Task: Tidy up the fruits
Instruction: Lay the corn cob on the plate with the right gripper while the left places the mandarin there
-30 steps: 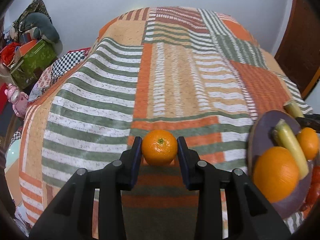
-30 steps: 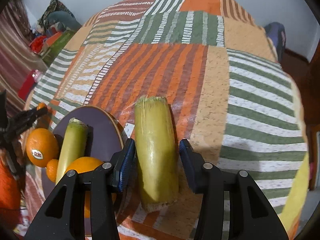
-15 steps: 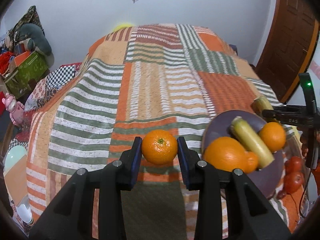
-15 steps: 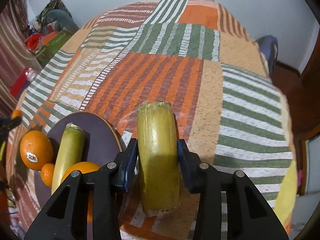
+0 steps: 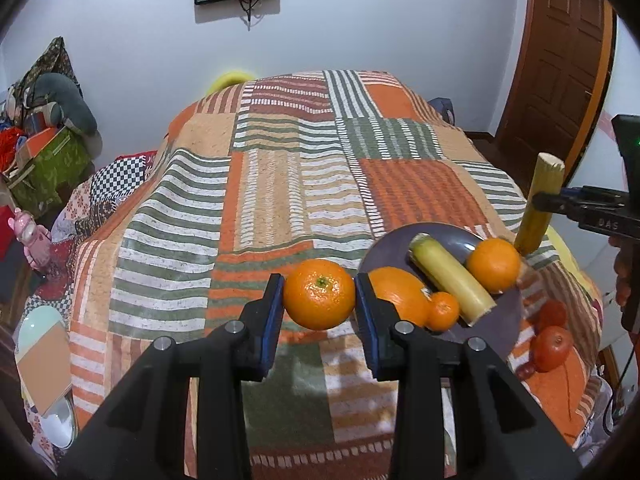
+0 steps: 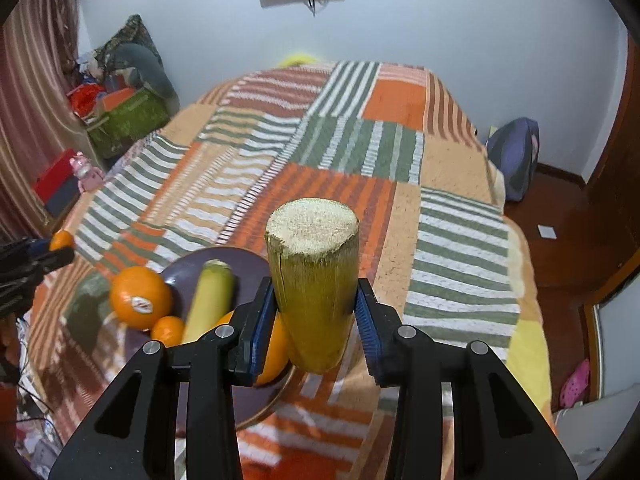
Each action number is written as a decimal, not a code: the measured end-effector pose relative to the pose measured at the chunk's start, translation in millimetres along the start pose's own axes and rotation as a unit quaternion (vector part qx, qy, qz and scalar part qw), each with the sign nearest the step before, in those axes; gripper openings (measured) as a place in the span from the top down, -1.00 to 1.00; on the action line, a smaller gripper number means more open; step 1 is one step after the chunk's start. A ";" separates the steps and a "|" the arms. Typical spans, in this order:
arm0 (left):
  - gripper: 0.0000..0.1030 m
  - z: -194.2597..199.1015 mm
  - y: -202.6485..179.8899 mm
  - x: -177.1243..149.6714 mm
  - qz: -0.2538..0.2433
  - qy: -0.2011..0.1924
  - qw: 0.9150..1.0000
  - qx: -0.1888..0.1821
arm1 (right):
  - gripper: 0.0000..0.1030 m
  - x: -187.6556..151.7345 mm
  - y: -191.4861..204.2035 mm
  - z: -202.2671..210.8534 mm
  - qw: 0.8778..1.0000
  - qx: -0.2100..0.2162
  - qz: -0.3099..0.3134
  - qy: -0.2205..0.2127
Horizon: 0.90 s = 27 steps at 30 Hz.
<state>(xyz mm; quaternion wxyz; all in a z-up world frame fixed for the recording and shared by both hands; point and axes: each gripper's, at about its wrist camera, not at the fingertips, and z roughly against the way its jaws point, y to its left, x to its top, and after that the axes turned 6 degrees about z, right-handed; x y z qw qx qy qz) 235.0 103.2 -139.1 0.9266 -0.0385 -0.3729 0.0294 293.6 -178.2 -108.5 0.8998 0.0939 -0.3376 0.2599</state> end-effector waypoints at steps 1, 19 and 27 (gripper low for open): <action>0.32 3.5 -2.6 -1.0 -0.002 -0.001 1.000 -0.001 | 0.30 -1.5 2.7 5.9 1.000 0.000 0.001 -0.004; 0.32 9.4 -29.9 -30.0 -0.015 0.026 0.999 -0.021 | 0.30 -23.4 56.1 10.4 0.998 0.055 0.025 0.001; 0.32 -20.1 -50.3 -39.1 -0.027 0.059 0.997 -0.046 | 0.30 -28.3 66.9 -16.2 0.997 0.061 0.035 0.032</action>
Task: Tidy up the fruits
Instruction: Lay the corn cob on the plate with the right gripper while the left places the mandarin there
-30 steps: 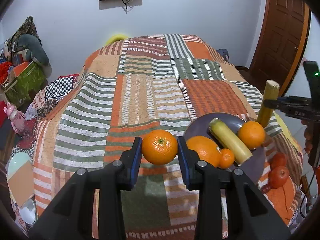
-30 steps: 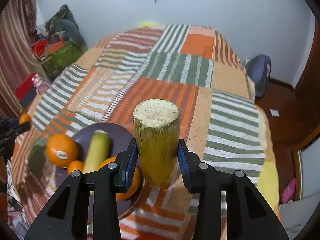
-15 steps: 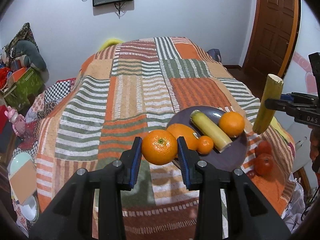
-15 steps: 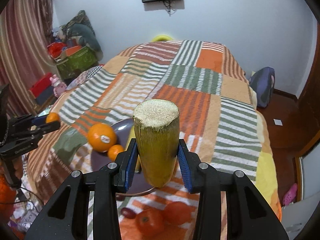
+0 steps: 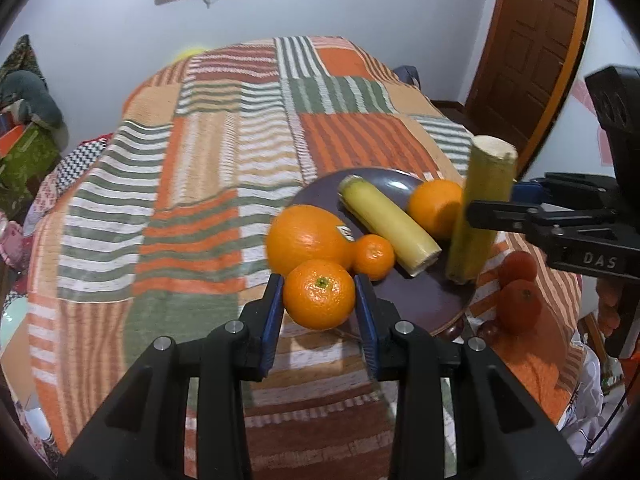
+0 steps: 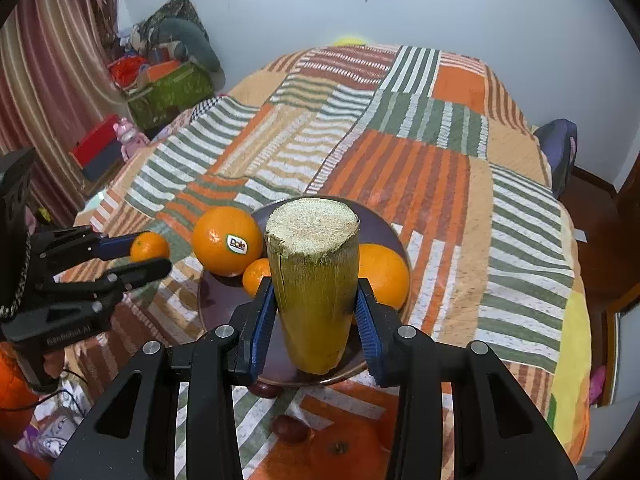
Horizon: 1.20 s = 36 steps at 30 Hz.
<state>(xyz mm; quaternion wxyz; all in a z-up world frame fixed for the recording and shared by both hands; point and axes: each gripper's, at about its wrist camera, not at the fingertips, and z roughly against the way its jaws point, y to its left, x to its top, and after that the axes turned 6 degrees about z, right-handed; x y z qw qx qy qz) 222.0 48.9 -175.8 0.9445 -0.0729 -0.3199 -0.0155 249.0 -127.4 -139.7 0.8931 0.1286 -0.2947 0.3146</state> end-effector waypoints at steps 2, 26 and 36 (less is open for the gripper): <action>0.32 -9.0 -5.4 0.3 -0.005 0.009 1.000 -0.002 | 0.30 0.4 0.0 -6.2 1.000 -0.003 0.001 0.006; 0.32 -27.3 -20.4 -1.7 -0.023 0.024 0.999 -0.006 | 0.23 4.3 -5.9 -13.4 1.000 -0.015 0.003 0.003; 0.20 11.9 -29.3 1.4 -0.017 -0.008 1.000 -0.016 | 0.02 -11.7 -14.0 34.3 0.998 -0.050 -0.014 -0.034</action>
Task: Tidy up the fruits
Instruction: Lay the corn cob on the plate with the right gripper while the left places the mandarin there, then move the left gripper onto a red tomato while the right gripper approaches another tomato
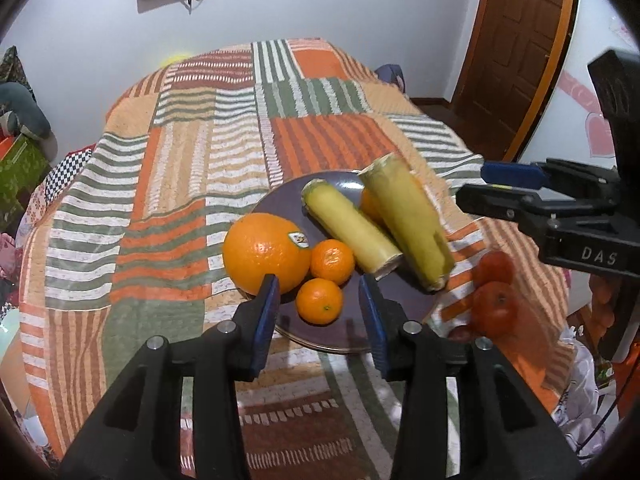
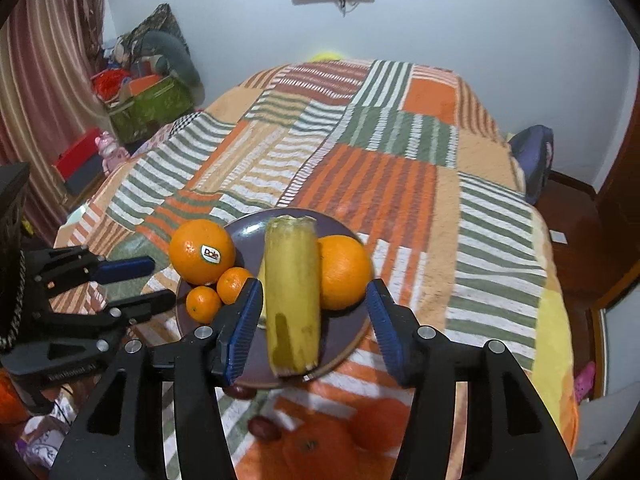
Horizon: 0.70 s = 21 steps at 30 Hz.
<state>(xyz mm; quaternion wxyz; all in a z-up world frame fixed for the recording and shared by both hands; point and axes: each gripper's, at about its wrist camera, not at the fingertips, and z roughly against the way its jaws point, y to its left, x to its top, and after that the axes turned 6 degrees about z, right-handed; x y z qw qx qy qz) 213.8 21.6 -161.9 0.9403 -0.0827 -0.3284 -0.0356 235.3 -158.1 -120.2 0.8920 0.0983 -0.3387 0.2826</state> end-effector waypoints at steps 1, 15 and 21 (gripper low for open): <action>0.18 3.4 -1.9 0.5 0.000 -0.002 1.000 -0.001 | 0.02 -1.5 0.1 2.9 1.000 -0.003 0.000 -0.001; -0.30 18.4 -57.8 -6.5 -0.009 -0.005 0.999 -0.037 | -0.14 -49.2 -19.5 47.2 0.999 -0.049 -0.010 -0.009; -0.30 -3.4 -93.5 -13.5 -0.025 0.032 0.998 -0.055 | -0.14 -69.9 -33.6 56.2 0.998 -0.050 -0.033 -0.007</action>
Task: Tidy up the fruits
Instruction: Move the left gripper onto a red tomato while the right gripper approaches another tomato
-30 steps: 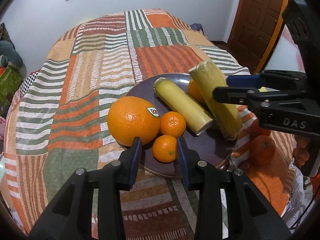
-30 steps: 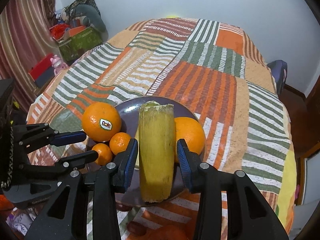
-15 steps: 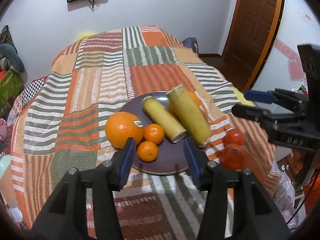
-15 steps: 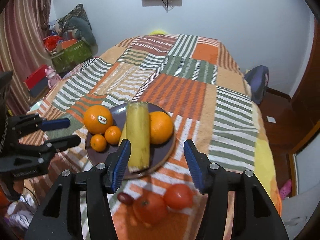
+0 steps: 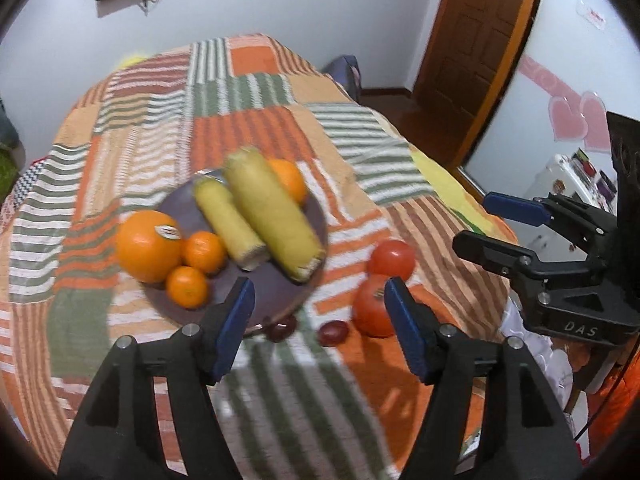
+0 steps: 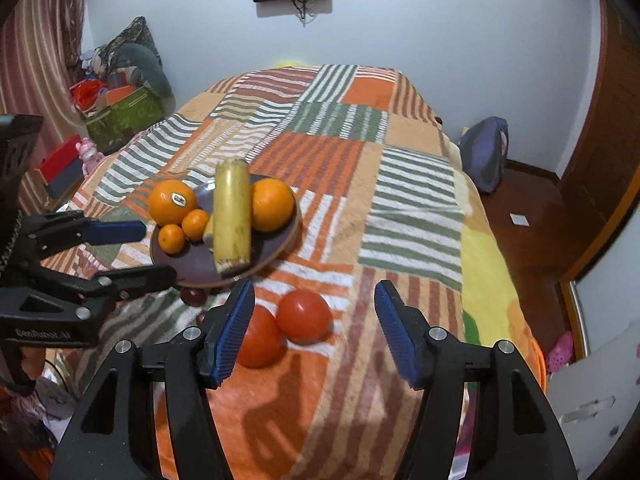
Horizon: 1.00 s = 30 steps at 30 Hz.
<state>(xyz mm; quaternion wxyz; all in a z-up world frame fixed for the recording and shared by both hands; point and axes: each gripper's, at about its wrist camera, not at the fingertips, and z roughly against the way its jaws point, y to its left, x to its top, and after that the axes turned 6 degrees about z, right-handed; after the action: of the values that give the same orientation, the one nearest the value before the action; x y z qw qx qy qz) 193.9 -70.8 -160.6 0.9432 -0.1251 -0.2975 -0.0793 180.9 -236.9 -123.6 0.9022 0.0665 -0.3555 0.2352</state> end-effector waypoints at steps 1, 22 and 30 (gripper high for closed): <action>-0.30 -3.1 -3.9 -1.9 -0.002 0.005 1.000 -0.001 | -0.14 -4.1 -4.2 -0.3 1.000 0.001 -0.006 0.002; 0.02 -70.6 -37.7 -15.6 -0.015 0.074 0.997 -0.019 | -0.14 -31.3 -27.9 -12.1 0.998 0.021 -0.049 0.021; 0.03 -44.2 -20.0 -6.2 0.002 0.039 0.999 -0.003 | -0.14 -24.1 -13.5 -31.2 0.998 0.047 -0.038 0.032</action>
<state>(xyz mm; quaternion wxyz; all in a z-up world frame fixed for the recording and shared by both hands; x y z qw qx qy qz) 208.4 -102.0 -195.5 0.9538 -0.1253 -0.2601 -0.0834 190.9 -249.0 -162.2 0.9172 0.1148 -0.3123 0.2191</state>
